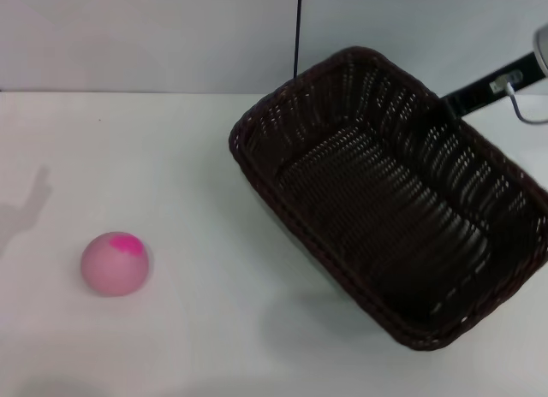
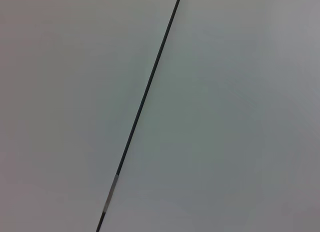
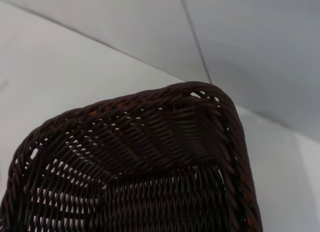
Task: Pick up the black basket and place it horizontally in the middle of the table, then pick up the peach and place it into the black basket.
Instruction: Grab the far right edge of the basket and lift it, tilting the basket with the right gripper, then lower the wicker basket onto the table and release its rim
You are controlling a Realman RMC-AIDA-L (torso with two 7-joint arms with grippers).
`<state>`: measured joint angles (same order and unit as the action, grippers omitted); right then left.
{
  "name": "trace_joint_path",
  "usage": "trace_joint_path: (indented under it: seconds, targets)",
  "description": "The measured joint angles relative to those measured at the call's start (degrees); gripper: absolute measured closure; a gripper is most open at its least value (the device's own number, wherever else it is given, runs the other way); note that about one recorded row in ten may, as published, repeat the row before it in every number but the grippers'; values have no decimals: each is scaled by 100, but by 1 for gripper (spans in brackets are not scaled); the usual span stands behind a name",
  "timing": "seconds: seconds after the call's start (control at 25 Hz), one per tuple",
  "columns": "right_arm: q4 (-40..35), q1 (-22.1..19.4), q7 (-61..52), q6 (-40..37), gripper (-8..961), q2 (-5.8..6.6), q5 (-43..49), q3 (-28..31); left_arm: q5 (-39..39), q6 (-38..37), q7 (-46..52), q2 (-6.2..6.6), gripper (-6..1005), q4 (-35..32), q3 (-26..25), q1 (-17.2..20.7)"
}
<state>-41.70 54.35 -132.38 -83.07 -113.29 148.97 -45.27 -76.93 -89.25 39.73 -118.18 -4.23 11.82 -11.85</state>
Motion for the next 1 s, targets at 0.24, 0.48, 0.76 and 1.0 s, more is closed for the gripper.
trace_joint_path:
  seconds: [0.24,0.48,0.76,1.0]
  targets:
    - [-48,408,1218,39,764,-65,0,-226,-8,-335,7,13,172,-24,31,269]
    - [-47,663,2234,220,748,-300,0,-773,-11,-578,9,15,172,5,34,478]
    - [-37,741,3032,347,730,-575,-140,-1753,-15,-822,12,2,172,55,42,670]
    - [-133,671,3685,405,714,-575,-697,-2091,-15,-891,18,-1,172,113,40,692]
